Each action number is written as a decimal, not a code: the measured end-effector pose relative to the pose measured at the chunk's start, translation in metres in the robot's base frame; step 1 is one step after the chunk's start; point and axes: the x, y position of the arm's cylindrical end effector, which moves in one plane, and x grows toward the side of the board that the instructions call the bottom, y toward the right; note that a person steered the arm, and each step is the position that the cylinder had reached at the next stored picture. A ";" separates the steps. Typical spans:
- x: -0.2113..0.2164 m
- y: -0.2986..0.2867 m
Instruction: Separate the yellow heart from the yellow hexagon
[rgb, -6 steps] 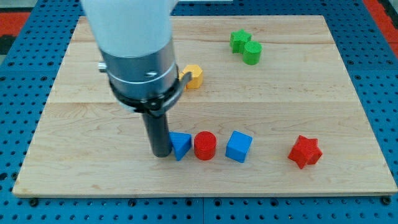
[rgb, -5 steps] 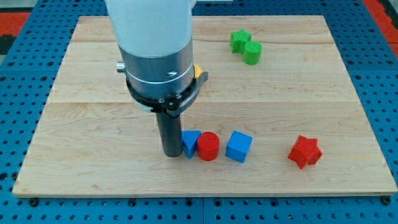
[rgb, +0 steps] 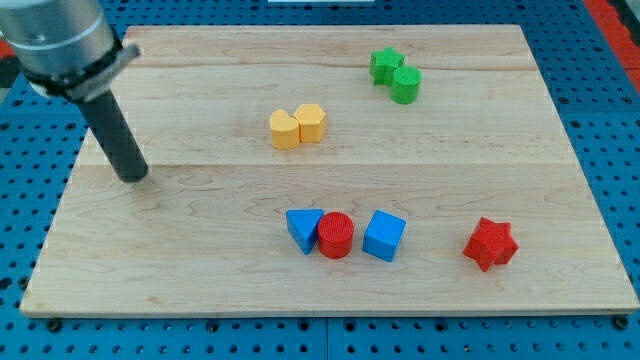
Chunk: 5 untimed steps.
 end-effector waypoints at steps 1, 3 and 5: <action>-0.041 0.041; -0.097 0.157; -0.060 0.182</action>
